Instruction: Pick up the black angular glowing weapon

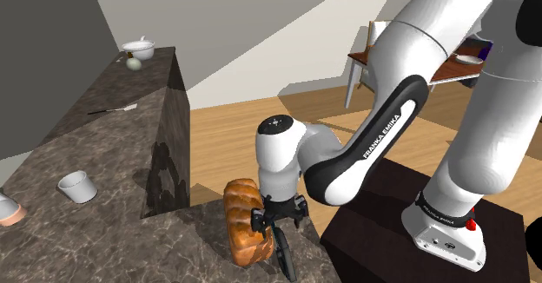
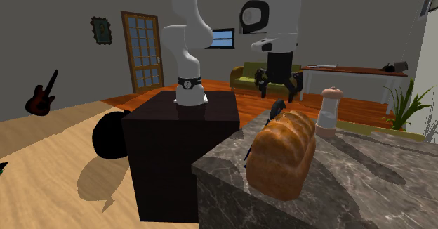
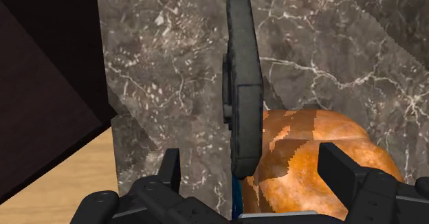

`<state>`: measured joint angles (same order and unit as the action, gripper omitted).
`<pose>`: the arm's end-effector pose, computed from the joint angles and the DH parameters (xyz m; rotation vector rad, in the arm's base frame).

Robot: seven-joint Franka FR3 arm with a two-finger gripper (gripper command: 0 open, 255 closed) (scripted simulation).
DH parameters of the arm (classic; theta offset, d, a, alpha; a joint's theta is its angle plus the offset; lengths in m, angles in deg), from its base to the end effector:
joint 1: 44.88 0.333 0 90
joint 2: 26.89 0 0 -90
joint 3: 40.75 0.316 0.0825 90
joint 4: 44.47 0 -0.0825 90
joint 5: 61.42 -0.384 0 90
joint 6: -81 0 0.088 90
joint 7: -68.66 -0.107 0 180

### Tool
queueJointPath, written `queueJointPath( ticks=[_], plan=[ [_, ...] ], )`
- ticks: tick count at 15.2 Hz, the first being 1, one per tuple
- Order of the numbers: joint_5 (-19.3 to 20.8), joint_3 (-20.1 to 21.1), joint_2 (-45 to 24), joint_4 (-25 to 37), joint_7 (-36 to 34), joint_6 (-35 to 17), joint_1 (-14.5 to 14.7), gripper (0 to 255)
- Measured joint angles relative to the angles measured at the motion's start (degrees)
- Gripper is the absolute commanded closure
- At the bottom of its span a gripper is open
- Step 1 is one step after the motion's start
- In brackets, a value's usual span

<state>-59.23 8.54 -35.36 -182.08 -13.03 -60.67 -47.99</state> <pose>0.3391 0.3594 0.2728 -2.9846 0.9126 0.1408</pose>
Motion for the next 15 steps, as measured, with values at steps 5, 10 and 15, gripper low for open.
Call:
queueJointPath(
  ticks=[5,10,15],
  plan=[
    [6.7,-3.3,-5.7,0.1,-4.6,-3.9,2.6,0],
    [8.0,-4.1,-6.7,0.0,-5.5,-4.7,3.3,255],
    [8.1,-4.1,-6.7,0.0,-5.6,-4.8,3.3,255]
  ],
)
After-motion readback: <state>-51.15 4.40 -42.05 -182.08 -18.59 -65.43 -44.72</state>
